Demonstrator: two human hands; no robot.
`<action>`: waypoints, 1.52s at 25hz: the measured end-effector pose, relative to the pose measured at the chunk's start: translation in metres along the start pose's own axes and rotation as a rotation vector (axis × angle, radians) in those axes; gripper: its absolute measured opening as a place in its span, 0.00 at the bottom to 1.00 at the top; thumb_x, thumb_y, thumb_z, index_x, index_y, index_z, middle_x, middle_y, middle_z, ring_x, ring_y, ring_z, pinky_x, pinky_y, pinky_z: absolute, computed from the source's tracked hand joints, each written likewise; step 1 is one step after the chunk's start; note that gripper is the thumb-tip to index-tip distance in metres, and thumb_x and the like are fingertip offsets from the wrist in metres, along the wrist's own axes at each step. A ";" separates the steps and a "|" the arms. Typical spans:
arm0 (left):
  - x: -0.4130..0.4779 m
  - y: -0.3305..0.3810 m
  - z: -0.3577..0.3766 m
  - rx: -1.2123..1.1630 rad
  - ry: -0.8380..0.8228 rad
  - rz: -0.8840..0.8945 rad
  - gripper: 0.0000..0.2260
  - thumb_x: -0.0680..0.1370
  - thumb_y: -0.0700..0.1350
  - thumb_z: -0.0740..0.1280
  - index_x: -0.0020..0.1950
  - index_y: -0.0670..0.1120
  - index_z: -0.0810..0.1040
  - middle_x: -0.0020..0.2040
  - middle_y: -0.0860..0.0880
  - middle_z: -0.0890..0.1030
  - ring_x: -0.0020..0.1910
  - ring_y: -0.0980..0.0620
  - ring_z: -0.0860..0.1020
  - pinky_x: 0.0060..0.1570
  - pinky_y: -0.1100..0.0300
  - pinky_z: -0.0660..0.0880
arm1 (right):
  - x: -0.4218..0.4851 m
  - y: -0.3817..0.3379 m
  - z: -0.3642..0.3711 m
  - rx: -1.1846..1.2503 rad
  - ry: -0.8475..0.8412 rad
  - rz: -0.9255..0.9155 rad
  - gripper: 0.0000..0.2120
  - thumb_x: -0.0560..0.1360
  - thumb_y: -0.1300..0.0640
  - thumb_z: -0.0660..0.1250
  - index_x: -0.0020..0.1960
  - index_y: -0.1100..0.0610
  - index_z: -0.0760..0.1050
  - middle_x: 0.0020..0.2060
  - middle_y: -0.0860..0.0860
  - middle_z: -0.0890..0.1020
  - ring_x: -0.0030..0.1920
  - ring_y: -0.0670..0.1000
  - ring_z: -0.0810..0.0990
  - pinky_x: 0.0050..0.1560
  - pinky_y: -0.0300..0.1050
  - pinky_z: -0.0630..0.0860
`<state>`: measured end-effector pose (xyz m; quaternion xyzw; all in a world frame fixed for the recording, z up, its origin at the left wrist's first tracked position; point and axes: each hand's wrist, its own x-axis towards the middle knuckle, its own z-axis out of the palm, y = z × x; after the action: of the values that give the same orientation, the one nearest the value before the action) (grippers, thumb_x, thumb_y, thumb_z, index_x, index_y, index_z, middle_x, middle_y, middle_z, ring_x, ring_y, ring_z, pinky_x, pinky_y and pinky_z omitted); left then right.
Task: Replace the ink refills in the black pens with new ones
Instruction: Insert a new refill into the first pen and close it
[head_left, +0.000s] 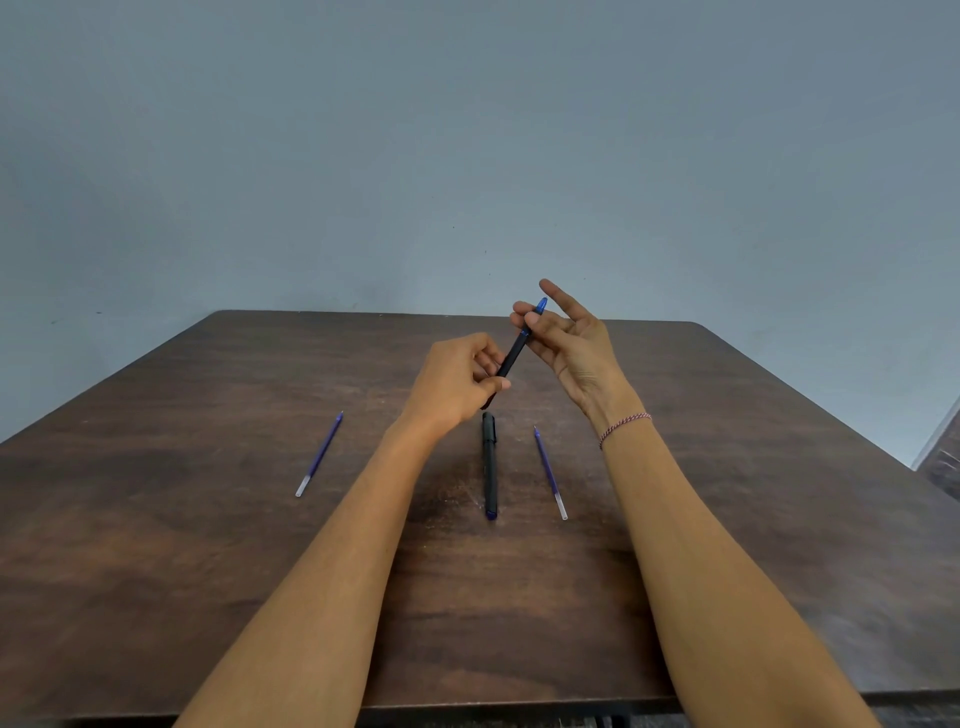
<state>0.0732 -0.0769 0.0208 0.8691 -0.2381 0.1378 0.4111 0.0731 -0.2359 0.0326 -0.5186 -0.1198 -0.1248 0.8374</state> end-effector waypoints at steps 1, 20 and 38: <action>0.000 0.001 0.000 0.002 -0.008 0.000 0.09 0.71 0.42 0.73 0.49 0.47 0.78 0.42 0.52 0.78 0.37 0.58 0.77 0.39 0.69 0.72 | 0.000 0.000 0.000 -0.013 0.027 -0.008 0.26 0.73 0.71 0.66 0.69 0.61 0.68 0.42 0.54 0.86 0.46 0.50 0.85 0.50 0.42 0.81; 0.000 0.001 0.000 -0.022 -0.014 -0.020 0.09 0.70 0.41 0.74 0.48 0.47 0.78 0.40 0.53 0.78 0.36 0.59 0.76 0.38 0.69 0.72 | -0.002 -0.001 -0.004 0.032 -0.098 0.080 0.12 0.79 0.62 0.60 0.63 0.58 0.73 0.53 0.56 0.83 0.55 0.52 0.82 0.59 0.47 0.78; -0.001 0.000 -0.003 -0.006 -0.069 -0.029 0.11 0.69 0.43 0.75 0.45 0.48 0.75 0.39 0.52 0.78 0.35 0.56 0.77 0.39 0.65 0.75 | -0.006 -0.003 -0.001 -0.050 -0.044 -0.050 0.19 0.71 0.62 0.70 0.61 0.55 0.74 0.43 0.55 0.85 0.48 0.51 0.84 0.51 0.43 0.80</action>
<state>0.0726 -0.0746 0.0221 0.8754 -0.2400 0.1010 0.4073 0.0664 -0.2377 0.0327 -0.5389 -0.1480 -0.1370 0.8179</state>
